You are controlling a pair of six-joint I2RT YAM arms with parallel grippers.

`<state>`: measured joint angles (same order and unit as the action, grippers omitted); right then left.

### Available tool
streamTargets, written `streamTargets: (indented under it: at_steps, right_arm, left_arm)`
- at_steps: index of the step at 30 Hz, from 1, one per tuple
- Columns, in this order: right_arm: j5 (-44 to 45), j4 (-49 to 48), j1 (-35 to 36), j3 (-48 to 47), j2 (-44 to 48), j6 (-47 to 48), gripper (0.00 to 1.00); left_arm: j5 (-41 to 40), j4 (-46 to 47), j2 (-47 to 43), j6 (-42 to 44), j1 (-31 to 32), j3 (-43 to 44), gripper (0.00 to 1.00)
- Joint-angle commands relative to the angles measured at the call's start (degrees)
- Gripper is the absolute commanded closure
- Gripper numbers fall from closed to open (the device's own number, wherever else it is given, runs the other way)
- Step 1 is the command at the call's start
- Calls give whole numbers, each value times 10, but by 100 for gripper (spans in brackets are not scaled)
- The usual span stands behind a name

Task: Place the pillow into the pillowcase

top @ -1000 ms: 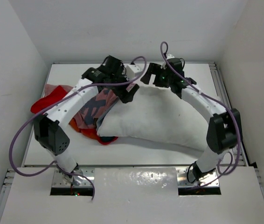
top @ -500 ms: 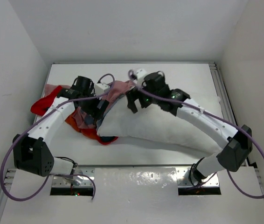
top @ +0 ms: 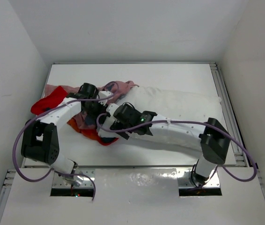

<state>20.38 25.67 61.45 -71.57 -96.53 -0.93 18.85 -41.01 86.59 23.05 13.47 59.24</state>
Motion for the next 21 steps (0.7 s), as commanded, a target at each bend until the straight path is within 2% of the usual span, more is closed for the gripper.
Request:
streamTargets:
  at_steps: [1,2,3,4,6,9,13,14,15,18,19,21]
  right_arm:
    - [11,-33,-40,-1,-23,-68,20]
    - [3,-33,-46,-8,-37,-98,30]
    - [-12,-34,-52,-12,-42,-109,41]
    - [-21,-40,-62,-17,-45,-118,75]
    - [-29,-62,-76,-21,-52,-151,99]
    - [-60,-86,-140,-43,-47,-211,100]
    - [-89,-134,-212,-72,-36,-323,100]
    - [-89,-155,-223,-75,-34,-374,100]
    - [-94,-179,-246,-78,-33,-427,100]
    - [-110,-211,-271,-79,-34,-497,100]
    - [-111,-221,-271,-76,-33,-512,100]
    - [-103,-243,-259,-69,-31,-543,100]
  left_arm:
    - [42,23,2,-2,0,20,91]
    - [41,16,2,-5,-1,28,100]
    - [41,-5,2,-5,-4,36,100]
    - [42,-18,-4,-5,-6,62,100]
    - [42,-59,-14,-1,-6,96,100]
    - [36,-96,-48,7,3,158,100]
    - [15,-124,-94,27,66,194,100]
    - [16,-130,-95,34,79,197,100]
    - [33,-142,-93,36,102,199,100]
    - [93,-152,-85,47,126,192,100]
    - [140,-151,-80,49,136,183,100]
    - [175,-137,-72,48,145,178,100]
